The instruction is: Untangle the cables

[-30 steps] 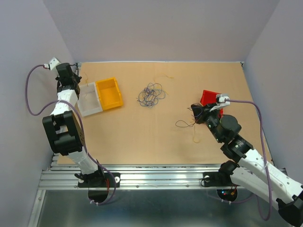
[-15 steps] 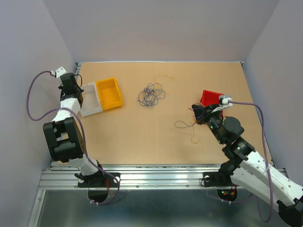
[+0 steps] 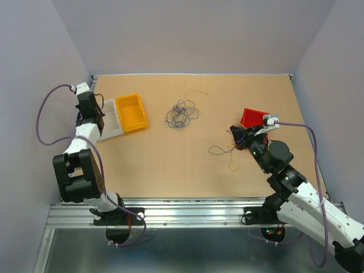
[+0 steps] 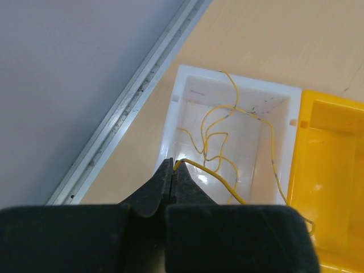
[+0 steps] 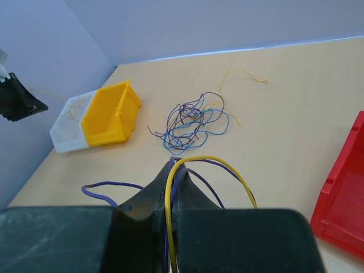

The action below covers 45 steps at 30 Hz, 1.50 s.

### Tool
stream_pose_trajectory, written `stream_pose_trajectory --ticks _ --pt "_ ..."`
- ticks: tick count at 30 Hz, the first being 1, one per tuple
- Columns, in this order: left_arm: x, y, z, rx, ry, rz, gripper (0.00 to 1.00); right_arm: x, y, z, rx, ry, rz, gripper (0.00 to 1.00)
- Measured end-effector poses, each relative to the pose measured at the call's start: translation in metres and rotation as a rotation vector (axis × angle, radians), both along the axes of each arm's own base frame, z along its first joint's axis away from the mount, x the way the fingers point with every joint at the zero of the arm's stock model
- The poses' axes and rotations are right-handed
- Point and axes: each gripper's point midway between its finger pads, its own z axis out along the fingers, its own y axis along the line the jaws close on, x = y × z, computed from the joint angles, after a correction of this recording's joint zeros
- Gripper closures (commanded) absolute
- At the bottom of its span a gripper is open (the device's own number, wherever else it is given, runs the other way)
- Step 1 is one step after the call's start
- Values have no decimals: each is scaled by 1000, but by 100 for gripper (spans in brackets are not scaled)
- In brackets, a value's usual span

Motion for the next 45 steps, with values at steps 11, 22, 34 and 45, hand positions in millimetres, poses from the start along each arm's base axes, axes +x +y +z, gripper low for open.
stream_pose_trajectory --ticks 11,22,34,45 --pt "-29 -21 33 97 -83 -126 100 -1 -3 4 8 -13 -7 99" --pt "-27 -24 59 136 -187 -151 100 -2 -3 5 9 -14 -7 99" --pt "-8 -15 4 102 -2 -133 99 -7 -7 15 30 -42 -9 99" --pt "2 -9 -7 106 65 -125 61 -3 -5 3 3 -8 -10 99"
